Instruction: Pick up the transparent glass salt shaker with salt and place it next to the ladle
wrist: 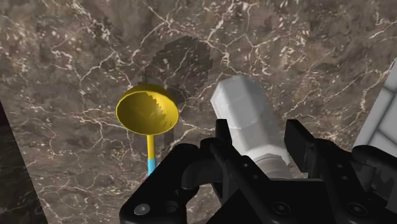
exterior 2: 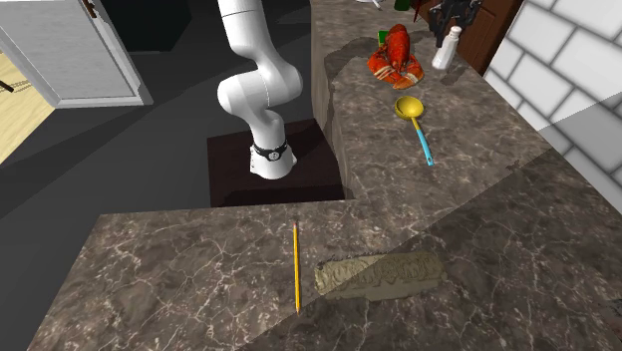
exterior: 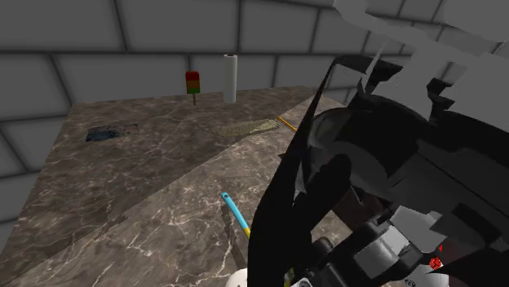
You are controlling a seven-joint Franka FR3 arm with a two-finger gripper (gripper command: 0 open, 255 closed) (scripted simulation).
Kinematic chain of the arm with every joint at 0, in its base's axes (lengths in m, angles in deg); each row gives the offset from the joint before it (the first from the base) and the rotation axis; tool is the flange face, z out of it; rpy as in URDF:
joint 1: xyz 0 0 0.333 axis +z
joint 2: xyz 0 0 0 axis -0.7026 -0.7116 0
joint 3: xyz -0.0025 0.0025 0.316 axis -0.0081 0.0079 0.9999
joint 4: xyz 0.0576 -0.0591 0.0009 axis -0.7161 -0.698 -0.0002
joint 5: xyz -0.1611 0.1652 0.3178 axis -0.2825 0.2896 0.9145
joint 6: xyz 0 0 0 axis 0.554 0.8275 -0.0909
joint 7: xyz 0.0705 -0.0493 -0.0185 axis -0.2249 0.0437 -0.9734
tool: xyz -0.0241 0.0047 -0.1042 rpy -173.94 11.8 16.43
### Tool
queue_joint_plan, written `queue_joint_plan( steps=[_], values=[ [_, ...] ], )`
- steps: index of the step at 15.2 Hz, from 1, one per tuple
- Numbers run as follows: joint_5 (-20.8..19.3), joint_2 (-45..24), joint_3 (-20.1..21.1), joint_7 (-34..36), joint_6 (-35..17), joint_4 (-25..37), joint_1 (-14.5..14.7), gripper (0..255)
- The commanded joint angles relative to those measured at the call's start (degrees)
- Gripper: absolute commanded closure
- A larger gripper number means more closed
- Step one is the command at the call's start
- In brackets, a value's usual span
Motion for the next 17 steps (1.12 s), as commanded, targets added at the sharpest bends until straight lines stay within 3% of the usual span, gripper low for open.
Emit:
queue_joint_plan(
  steps=[1, 17],
  values=[
    [0.1, 0.0, 0.5, 0.2, -1.6, -1.5, -0.1, 255],
    [0.9, -0.1, 4.3, 1.2, -13.6, -12.9, -0.5, 255]
  ],
)
